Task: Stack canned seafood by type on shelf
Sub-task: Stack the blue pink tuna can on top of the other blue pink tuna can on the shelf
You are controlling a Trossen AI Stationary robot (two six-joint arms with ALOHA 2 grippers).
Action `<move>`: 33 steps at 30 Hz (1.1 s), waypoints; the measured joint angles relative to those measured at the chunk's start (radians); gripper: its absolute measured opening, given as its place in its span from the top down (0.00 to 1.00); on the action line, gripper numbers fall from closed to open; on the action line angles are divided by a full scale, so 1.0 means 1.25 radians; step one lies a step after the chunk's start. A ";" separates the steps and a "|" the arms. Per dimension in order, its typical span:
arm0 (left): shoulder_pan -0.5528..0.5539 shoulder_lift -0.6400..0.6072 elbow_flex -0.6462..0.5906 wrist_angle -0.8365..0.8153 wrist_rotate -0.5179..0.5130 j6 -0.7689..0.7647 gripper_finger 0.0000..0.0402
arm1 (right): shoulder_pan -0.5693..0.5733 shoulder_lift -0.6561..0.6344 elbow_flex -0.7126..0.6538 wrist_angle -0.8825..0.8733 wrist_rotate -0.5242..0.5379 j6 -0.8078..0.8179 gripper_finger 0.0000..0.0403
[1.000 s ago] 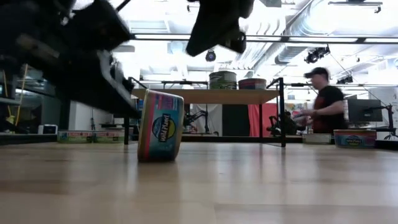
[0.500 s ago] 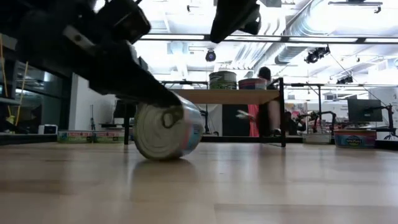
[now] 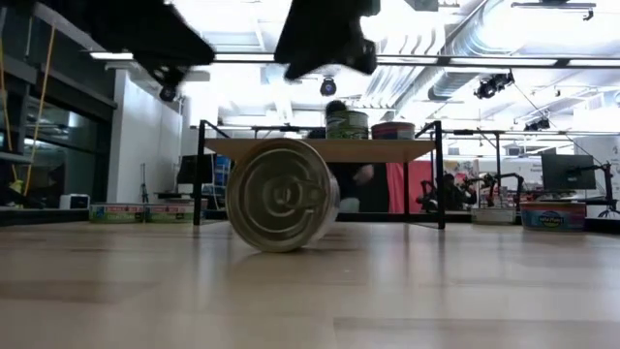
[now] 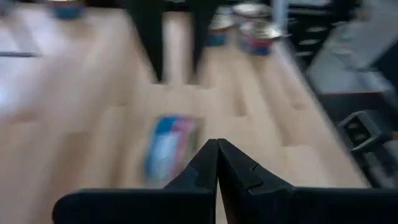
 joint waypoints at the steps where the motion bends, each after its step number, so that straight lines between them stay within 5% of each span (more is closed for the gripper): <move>1: -0.005 -0.036 0.000 -0.046 -0.034 -0.004 1.00 | -0.003 0.008 -0.001 0.008 -0.003 -0.018 0.67; 9: -0.029 -0.196 -0.001 -0.248 -0.166 -0.140 1.00 | -0.008 0.081 -0.001 -0.028 -0.014 -0.050 0.21; 15: -0.045 -0.204 -0.001 -0.240 -0.181 -0.146 1.00 | -0.007 0.116 -0.001 -0.060 -0.010 -0.085 0.08; 22: -0.046 -0.197 -0.001 -0.232 -0.190 -0.144 1.00 | -0.007 0.150 -0.001 -0.060 -0.026 -0.073 0.12; 25: -0.046 -0.197 -0.001 -0.193 -0.246 -0.119 1.00 | -0.007 0.150 0.000 -0.053 -0.019 -0.068 0.25; 29: -0.031 -0.197 -0.001 -0.161 -0.277 -0.083 1.00 | -0.007 0.129 0.009 -0.057 -0.005 -0.070 0.56; 33: -0.003 -0.197 -0.001 -0.167 -0.280 -0.077 1.00 | -0.009 0.090 0.009 -0.112 -0.007 -0.106 0.59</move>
